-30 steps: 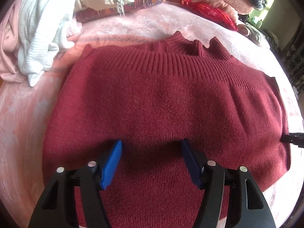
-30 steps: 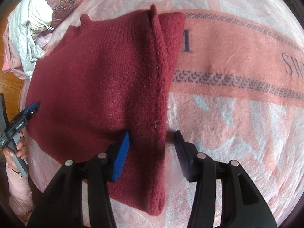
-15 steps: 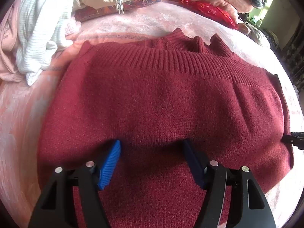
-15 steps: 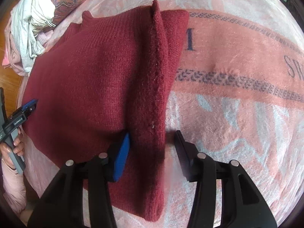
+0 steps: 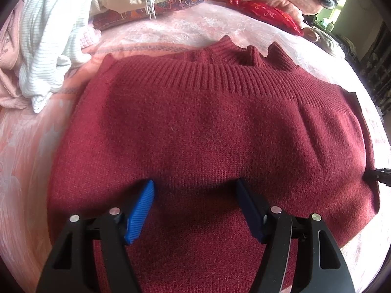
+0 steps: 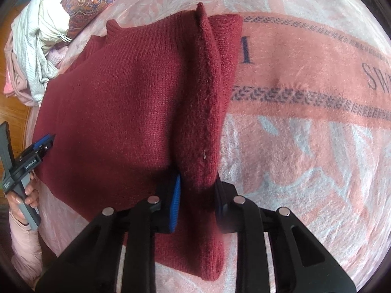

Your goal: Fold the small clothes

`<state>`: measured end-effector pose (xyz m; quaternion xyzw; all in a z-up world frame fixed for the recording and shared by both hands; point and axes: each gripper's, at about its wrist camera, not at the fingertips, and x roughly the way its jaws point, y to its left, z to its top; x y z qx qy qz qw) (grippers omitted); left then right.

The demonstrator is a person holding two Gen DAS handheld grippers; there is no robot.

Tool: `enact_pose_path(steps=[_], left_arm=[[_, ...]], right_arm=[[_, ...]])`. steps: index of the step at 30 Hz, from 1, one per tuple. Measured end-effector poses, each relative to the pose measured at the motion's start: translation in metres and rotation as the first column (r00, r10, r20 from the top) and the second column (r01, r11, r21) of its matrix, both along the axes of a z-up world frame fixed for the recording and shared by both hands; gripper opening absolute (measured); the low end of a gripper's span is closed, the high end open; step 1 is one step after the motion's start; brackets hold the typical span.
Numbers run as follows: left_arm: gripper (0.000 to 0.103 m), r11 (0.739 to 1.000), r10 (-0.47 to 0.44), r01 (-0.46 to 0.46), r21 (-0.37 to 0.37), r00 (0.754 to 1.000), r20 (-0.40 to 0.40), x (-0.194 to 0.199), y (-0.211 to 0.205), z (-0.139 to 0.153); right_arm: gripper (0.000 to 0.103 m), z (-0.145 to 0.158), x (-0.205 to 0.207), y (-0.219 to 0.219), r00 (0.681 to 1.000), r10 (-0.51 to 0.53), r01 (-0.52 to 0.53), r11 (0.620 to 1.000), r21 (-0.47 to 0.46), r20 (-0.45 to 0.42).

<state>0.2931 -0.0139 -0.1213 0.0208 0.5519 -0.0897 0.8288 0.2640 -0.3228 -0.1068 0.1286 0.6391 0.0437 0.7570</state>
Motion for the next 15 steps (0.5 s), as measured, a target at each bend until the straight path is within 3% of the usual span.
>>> enact_pose_path(steps=[9,15], left_arm=[[0.069,1.0,-0.007,0.007,-0.006,1.0,-0.017,0.002,0.001,0.0],[0.069,1.0,-0.005,0.004,-0.026,0.999,-0.034,0.005,0.004,0.001]], right_arm=[[0.015,0.054,0.006,0.044,0.998,0.042,-0.041,0.999,-0.027,0.044],[0.014,0.082,0.02,0.118,0.98,0.173,-0.17,0.985,-0.041,0.093]])
